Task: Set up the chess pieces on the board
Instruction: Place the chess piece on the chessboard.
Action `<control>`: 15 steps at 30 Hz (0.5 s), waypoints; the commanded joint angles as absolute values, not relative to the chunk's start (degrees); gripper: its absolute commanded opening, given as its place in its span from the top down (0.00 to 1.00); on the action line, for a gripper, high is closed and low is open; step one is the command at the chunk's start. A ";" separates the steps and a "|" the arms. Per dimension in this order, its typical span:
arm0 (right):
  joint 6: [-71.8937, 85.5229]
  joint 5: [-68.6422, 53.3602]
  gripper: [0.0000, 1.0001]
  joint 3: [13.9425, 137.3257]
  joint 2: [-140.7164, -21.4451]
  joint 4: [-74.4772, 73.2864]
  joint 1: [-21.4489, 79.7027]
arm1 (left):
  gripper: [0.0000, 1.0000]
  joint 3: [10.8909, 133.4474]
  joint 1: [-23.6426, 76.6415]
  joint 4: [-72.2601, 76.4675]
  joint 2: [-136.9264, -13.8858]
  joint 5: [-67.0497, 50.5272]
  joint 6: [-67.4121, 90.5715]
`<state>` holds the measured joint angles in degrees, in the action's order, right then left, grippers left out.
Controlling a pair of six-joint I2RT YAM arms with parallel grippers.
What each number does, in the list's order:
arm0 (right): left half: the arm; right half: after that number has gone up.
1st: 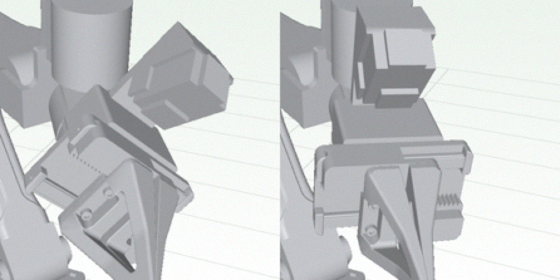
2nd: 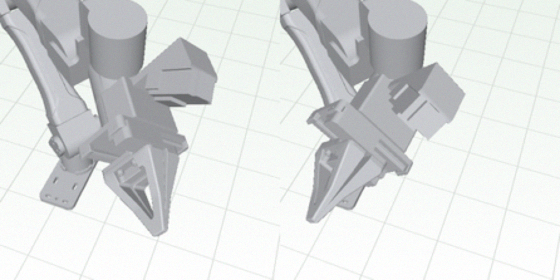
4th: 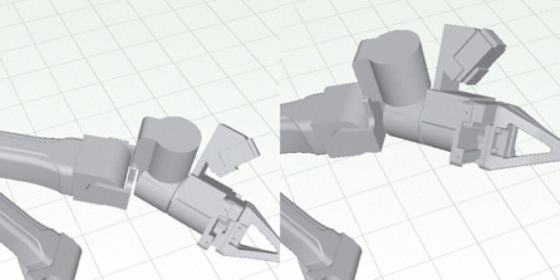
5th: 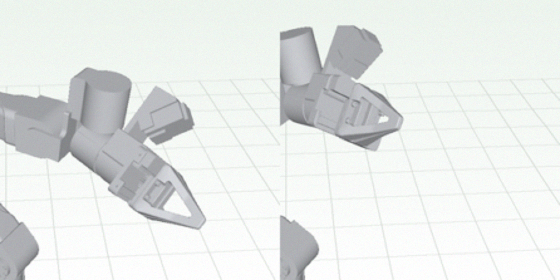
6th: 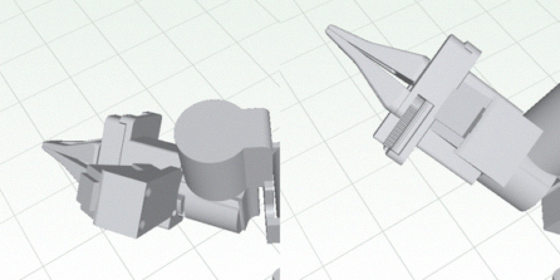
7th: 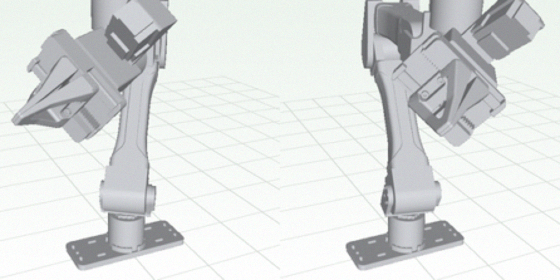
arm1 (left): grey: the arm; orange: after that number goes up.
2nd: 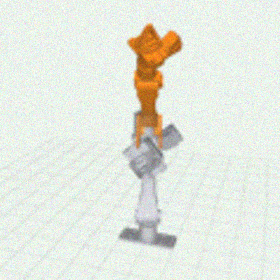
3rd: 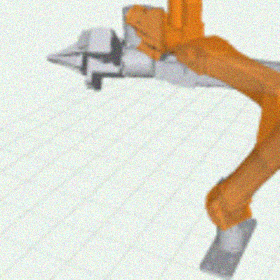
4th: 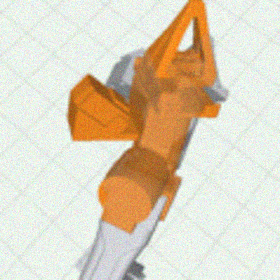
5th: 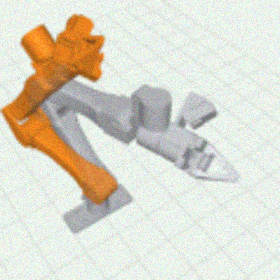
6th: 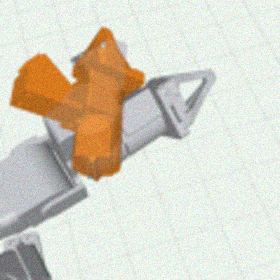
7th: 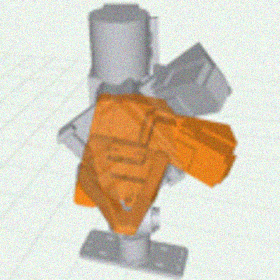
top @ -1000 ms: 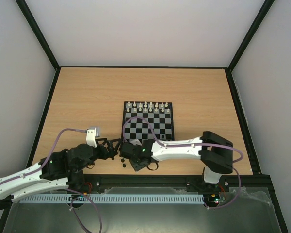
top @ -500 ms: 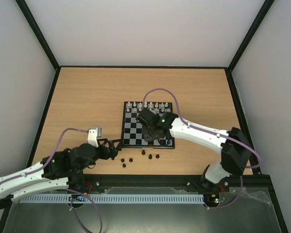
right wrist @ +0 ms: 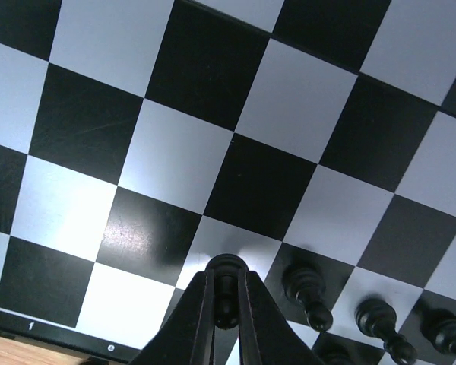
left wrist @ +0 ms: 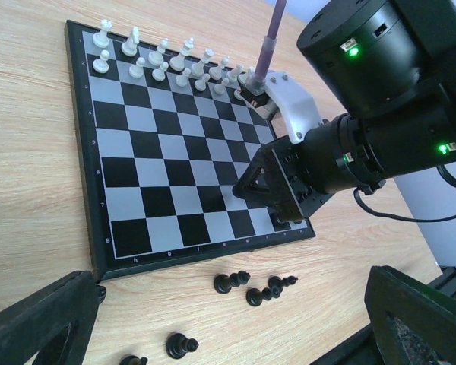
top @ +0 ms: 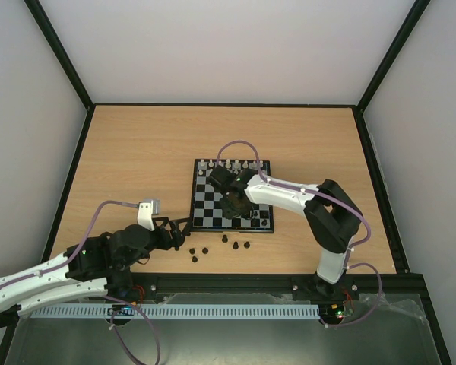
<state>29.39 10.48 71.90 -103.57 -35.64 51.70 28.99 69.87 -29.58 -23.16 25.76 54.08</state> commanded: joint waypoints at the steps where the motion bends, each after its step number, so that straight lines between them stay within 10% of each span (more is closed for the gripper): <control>1: 27.87 9.62 0.93 73.48 -104.88 -36.59 51.42 | 0.01 29.84 70.40 -30.41 -23.57 26.54 53.96; 15: 28.12 10.37 0.91 72.04 -105.88 -36.18 51.34 | 0.01 29.88 70.40 -30.50 -23.82 26.54 54.03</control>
<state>28.62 10.15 71.94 -104.71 -35.18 51.59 28.99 69.87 -29.58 -23.42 25.80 54.08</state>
